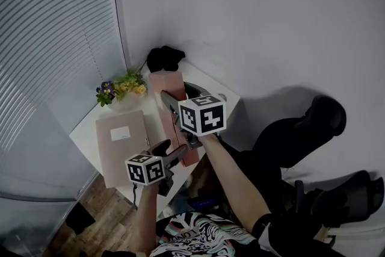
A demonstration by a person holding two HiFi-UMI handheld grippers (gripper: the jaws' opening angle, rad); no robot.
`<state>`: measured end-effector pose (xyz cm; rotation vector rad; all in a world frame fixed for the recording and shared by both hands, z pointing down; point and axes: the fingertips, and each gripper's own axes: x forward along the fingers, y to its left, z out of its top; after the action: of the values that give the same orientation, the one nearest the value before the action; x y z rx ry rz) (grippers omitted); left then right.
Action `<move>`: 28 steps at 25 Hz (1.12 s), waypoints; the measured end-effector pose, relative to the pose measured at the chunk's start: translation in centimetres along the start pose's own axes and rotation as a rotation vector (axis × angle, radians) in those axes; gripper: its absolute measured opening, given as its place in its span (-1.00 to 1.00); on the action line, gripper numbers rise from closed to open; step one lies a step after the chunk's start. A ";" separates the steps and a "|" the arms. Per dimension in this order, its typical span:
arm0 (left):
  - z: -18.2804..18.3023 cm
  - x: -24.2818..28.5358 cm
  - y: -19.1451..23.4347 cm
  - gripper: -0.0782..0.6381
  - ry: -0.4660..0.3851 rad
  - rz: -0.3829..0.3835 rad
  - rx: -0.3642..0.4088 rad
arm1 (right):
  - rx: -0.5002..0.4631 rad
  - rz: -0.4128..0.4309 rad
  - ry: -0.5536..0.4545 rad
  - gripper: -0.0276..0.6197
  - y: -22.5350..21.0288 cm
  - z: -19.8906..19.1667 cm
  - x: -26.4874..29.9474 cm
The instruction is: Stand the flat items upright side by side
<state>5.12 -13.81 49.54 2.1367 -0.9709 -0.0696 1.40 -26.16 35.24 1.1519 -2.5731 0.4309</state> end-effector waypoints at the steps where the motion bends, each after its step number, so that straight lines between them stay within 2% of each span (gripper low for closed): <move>1: -0.1 0.0 0.2 0.10 0.002 0.006 0.001 | -0.003 0.000 -0.002 -0.03 0.0 0.0 -0.1; 9: -0.7 0.7 1.1 0.10 0.018 0.036 0.011 | -0.031 -0.010 -0.019 -0.03 0.0 -0.2 -1.2; 15: -1.8 1.5 2.8 0.08 0.063 0.071 0.023 | -0.076 -0.033 -0.033 -0.02 0.1 -1.3 -2.1; 20: -2.6 1.9 4.2 0.00 0.093 0.112 0.042 | -0.089 -0.048 -0.035 -0.02 0.3 -2.7 -2.8; 24: -2.4 2.0 5.3 -0.14 0.080 0.134 0.033 | -0.087 -0.055 -0.017 -0.03 0.2 -3.9 -2.9; 28: -2.0 2.0 6.2 -0.15 0.073 0.147 0.021 | -0.077 -0.066 0.000 -0.04 0.1 -5.0 -3.0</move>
<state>3.36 -16.43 55.56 2.0657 -1.0867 0.0904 3.94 -22.17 38.65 1.2060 -2.5197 0.3135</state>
